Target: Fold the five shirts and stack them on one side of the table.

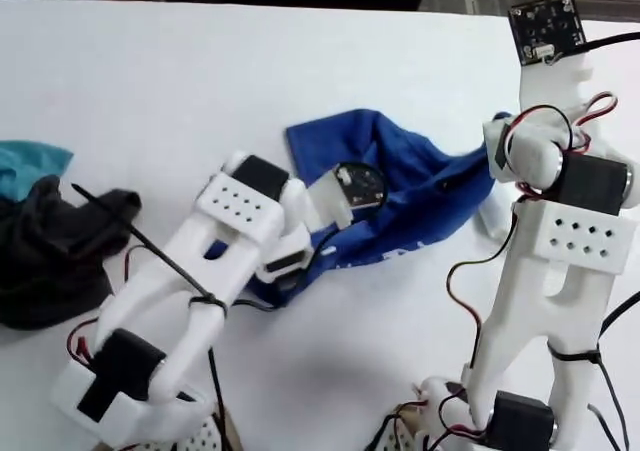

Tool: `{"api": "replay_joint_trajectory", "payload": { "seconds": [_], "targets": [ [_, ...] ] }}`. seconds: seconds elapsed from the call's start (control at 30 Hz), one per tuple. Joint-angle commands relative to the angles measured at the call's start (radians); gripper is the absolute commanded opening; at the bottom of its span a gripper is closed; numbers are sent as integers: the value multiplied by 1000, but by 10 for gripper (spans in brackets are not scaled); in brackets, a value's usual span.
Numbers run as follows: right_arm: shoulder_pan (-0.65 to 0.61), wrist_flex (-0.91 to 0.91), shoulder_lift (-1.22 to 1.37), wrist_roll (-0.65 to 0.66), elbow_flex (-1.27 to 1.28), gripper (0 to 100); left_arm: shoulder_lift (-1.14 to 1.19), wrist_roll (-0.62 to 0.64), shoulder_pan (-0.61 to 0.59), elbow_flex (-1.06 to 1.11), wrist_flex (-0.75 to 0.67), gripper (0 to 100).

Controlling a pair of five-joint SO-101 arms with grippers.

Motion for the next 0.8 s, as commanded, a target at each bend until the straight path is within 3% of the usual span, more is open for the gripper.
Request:
{"api": "replay_joint_trajectory", "payload": {
  "seconds": [0.0,0.2,0.53,0.77],
  "targets": [
    [-2,-19,-39,-2,-3,21,-14,6,15,-38,35,190],
    [-5,-19,-39,-2,-3,21,-3,172,3,-68,69,194],
    [-5,-19,-39,-2,-3,21,-3,175,61,-56,51,194],
    [-4,-19,-39,-2,-3,21,-3,189,112,45,-57,194]
  ]
}}
